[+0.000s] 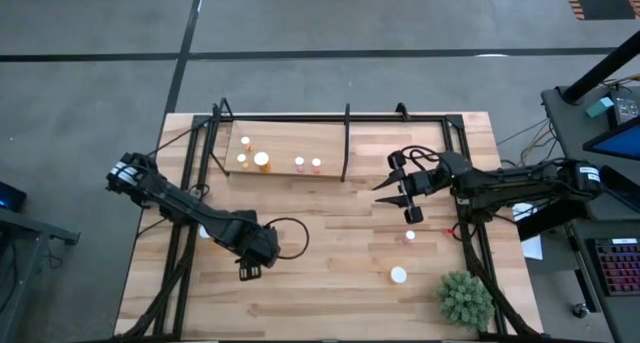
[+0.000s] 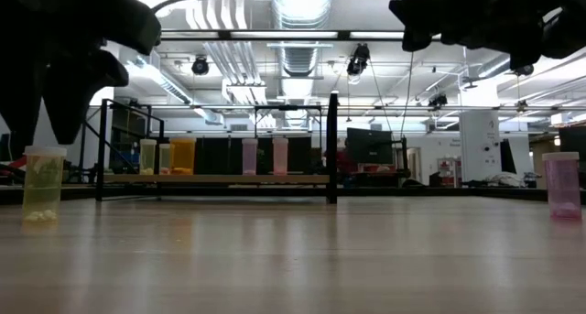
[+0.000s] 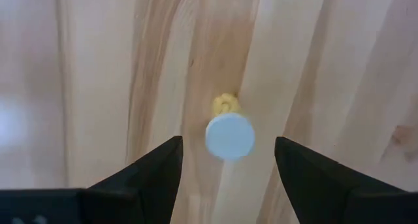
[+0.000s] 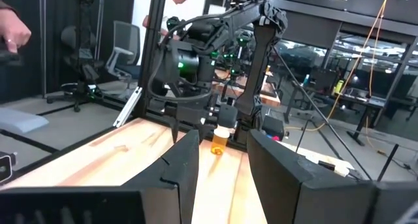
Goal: Pick and place medicine bottles onto shelf by color
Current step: Put the yellow pill bottle on the shelf to align with the yellow pill bottles
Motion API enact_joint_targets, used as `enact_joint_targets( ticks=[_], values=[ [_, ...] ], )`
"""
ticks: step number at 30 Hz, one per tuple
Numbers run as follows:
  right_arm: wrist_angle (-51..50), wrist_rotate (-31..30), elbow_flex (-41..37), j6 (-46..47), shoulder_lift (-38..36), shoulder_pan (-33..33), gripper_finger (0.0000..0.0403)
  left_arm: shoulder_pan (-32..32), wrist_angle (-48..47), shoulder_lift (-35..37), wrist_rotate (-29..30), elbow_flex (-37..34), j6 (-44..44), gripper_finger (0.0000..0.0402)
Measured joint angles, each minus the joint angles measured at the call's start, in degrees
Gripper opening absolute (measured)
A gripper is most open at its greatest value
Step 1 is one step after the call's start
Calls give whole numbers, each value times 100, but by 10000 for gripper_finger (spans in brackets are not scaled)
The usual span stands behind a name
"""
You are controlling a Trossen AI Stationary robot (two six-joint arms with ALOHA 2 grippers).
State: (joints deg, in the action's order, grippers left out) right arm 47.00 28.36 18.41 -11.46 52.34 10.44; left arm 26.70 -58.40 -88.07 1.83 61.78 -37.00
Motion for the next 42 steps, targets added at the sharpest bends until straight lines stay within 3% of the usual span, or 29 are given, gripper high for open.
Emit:
enact_joint_targets(
  ticks=[15, 32, 38, 42],
  values=[
    [-8, -2, 0, 33, 2, 0, 121, 0, 443, 0, -7, -350, -12, 221],
    [-17, 0, 0, 37, 2, 0, 121, 0, 439, -5, -22, -320, -14, 100],
    [-15, -1, 0, 37, 2, -1, 121, -112, 300, 0, -22, 158, 325, 100],
    [-15, -30, 0, 38, 2, -2, 121, -592, -231, 4, -21, 764, 1071, 102]
  ],
)
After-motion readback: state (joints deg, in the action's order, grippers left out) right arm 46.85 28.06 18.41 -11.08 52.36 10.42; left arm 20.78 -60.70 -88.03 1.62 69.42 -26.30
